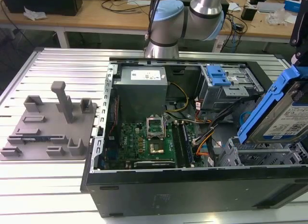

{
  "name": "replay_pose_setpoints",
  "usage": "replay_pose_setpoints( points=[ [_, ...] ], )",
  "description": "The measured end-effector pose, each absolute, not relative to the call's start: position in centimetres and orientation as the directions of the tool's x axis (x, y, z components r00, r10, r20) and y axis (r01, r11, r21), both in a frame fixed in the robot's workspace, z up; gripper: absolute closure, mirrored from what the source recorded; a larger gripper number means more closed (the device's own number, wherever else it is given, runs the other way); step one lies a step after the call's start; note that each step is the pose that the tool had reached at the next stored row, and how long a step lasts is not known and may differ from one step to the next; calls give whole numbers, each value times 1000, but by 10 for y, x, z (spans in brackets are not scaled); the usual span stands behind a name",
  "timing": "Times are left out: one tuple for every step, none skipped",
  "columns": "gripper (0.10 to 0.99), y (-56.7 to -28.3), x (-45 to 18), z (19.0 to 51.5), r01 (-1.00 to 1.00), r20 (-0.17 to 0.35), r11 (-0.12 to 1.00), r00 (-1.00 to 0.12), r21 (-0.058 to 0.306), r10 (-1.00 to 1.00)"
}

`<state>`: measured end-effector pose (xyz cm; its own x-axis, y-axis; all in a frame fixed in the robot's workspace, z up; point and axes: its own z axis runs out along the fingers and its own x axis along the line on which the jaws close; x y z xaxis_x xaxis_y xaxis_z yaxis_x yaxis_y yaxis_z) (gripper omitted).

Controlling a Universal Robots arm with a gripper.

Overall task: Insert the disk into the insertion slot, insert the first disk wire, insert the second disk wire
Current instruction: 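Insert the disk into the insertion slot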

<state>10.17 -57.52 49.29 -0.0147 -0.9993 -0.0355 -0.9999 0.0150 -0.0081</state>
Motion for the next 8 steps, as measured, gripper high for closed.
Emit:
replay_pose_setpoints(
  points=[
    [722, -573, 103, 493, -1000, -35, 15, -15, -8, -999],
    [722, -572, 104, 493, -1000, -35, 15, -15, -8, -999],
    [722, -571, 105, 492, -1000, -34, 15, -15, -8, -999],
    [722, -570, 106, 492, -1000, -34, 15, -15, -8, -999],
    [722, -569, 107, 492, -1000, -33, 15, -15, -8, -999],
    [722, -567, 108, 492, -1000, -33, 15, -15, -8, -999],
    [722, -565, 109, 492, -1000, -32, 15, -15, -8, -999],
    [722, -564, 110, 492, -1000, -32, 15, -15, -8, -999]
  ],
)
